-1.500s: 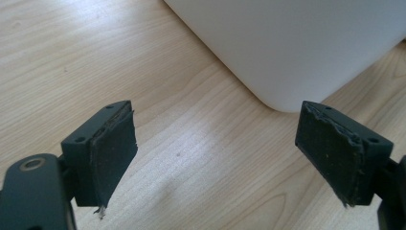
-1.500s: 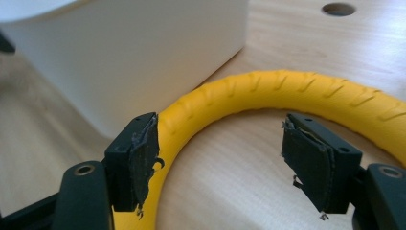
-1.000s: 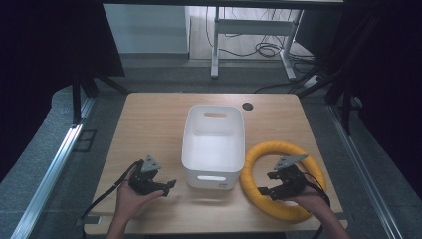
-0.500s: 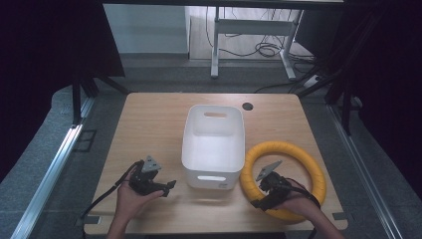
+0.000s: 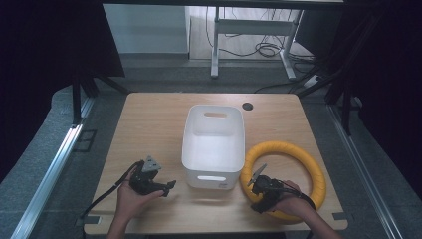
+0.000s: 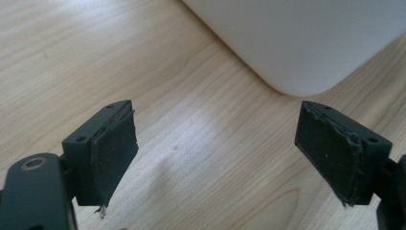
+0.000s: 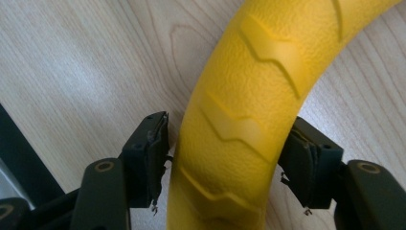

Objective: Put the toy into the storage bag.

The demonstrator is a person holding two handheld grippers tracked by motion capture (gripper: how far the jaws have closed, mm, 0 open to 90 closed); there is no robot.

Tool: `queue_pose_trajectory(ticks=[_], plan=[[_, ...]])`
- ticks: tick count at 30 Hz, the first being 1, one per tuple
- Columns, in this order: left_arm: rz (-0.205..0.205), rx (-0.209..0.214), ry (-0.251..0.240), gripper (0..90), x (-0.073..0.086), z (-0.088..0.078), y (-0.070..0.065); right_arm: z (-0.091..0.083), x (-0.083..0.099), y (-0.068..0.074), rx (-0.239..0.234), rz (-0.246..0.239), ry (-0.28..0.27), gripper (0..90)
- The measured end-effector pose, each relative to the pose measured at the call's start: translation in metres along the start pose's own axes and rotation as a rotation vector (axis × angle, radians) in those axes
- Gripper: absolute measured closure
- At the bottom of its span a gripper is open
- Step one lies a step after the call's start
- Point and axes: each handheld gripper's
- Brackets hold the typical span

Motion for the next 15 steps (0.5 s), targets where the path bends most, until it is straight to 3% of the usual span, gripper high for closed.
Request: queue_pose_trajectory(ticks=[5,9,11,15], plan=[[-0.006,0.007,-0.003,14.5,0.000,0.001,-0.001,-0.001,-0.002,-0.001,0.011,0.007,0.016,45.1],[0.001,0.006,-0.010,14.6,0.000,-0.001,0.000,-0.001,-0.004,-0.007,-0.036,0.040,0.039,46.9],[0.002,0.003,-0.007,14.6,0.000,-0.002,0.000,-0.003,-0.002,-0.012,-0.081,0.064,0.025,47.2],[0.001,-0.001,-0.006,14.6,0.000,-0.001,0.001,-0.015,0.003,-0.028,-0.153,0.111,-0.063,47.5]])
Point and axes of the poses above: each handheld gripper's, and its own axes: z roughly forward along the jaws, x roughly out of its underside, y roughly to its left, and after that the axes turned 6 degrees about x, right-handed
